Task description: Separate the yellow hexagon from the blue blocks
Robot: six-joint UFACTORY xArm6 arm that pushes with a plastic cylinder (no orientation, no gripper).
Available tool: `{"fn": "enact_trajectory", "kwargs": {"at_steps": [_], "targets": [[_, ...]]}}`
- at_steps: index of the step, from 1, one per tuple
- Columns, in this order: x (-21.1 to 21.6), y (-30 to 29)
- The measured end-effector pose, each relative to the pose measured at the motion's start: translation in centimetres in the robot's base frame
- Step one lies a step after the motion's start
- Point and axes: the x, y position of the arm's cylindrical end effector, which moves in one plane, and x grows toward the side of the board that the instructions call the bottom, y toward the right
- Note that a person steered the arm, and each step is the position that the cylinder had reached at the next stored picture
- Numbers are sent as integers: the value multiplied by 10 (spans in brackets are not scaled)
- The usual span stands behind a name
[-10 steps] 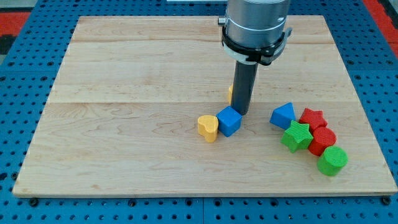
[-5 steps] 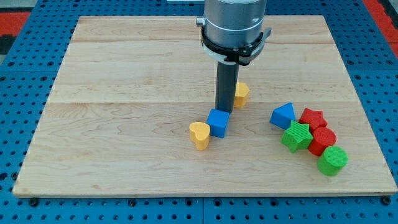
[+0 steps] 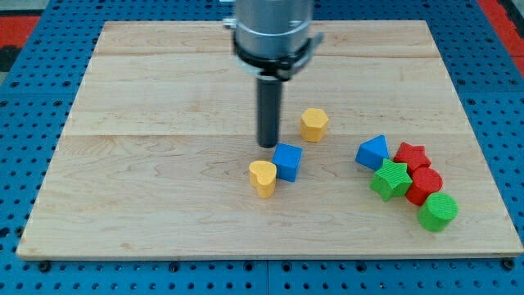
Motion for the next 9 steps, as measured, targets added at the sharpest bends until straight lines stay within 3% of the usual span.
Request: {"fn": "enact_trajectory", "kwargs": {"at_steps": [1,5,6,7,8,9], "targets": [[-16,-29],[-16,-26],[-46,-23],[-99,31],[-102,137],[-76,215]]}}
